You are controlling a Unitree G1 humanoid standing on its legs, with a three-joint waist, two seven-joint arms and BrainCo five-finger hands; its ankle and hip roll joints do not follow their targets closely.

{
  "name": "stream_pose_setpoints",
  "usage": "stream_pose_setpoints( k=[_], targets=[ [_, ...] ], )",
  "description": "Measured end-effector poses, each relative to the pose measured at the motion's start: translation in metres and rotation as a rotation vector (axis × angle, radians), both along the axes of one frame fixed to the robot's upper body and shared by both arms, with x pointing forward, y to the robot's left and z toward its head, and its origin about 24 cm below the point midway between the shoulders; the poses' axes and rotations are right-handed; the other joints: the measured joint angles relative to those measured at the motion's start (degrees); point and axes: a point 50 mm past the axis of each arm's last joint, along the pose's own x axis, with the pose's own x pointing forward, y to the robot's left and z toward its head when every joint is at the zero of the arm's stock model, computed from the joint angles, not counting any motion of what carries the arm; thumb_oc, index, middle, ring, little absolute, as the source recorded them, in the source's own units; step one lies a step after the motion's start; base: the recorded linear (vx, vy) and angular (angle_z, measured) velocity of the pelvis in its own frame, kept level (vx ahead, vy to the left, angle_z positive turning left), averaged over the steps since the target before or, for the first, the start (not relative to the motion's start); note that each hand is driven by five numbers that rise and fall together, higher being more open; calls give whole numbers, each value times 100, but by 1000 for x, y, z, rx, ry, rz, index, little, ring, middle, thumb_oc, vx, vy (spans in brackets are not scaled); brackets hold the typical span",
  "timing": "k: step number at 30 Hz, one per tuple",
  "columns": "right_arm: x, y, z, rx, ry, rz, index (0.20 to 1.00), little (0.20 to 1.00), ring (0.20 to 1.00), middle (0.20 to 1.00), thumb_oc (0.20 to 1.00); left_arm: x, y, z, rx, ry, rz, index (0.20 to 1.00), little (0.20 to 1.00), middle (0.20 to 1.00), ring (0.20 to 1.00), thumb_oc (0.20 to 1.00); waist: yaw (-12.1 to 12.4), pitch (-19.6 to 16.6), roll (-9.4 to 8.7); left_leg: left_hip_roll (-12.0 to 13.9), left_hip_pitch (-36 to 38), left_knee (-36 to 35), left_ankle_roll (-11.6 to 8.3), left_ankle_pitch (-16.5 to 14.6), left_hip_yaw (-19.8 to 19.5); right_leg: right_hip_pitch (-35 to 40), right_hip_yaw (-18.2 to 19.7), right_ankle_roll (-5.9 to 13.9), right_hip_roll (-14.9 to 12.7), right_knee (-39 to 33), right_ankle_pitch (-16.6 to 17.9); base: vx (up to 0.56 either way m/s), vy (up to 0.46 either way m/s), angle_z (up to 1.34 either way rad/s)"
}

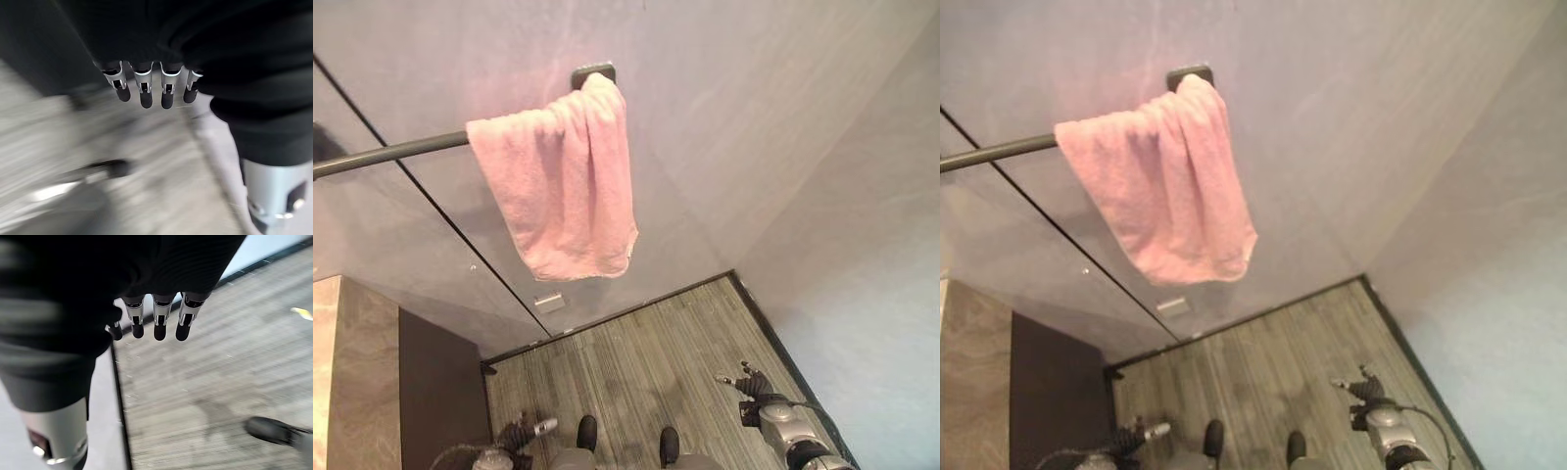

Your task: Put brush and paste in cup on sink, flatten towel.

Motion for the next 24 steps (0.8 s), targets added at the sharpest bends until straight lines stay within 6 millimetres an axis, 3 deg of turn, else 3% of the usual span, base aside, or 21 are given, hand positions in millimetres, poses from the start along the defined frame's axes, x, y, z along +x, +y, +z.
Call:
stream_pose_setpoints(
  k=[4, 7, 12, 19, 24],
  targets=[
    [-2, -1, 0, -12, 5, 9, 1000, 1000, 1000, 1000, 1000, 26, 18, 39, 8, -224, 55, 1000, 1000, 1000, 1000, 1000, 13, 6, 111, -3, -25, -30, -8, -8, -77, 6, -19, 67, 3, -10, 1, 0, 8, 3],
    [-22, -9, -8, -28, 62, -12, 1000, 1000, 1000, 1000, 1000, 34, 25, 68, 28, -380, 88, 1000, 1000, 1000, 1000, 1000, 96, -56, 232, 26, -29, -29, 15, 15, -116, 11, -34, 64, 36, -20, -1, 15, 0, 5],
    [-38, -12, -15, -45, 107, -7, 1000, 1000, 1000, 1000, 1000, 39, 41, 105, 110, -548, 172, 1000, 1000, 1000, 1000, 1000, 168, -64, 244, 88, -26, -4, 12, 26, -134, 22, -45, 17, 102, -20, 29, 0, 0, 0],
    [-41, -11, -16, -42, 112, -8, 1000, 1000, 1000, 1000, 1000, 61, 51, 131, 252, -645, 159, 1000, 1000, 1000, 1000, 1000, 164, -71, 237, 119, -25, -3, -11, 46, -127, 17, -39, 14, 131, -46, 31, 9, -3, 0],
    [-28, -8, -7, -39, 44, 13, 1000, 1000, 1000, 1000, 1000, 99, 61, 182, 416, -821, 125, 1000, 1000, 1000, 1000, 1000, 0, -79, 197, 145, -336, -3, -36, 122, -101, -322, -10, -13, 154, -57, 112, -47, 2, -4]
  ],
)
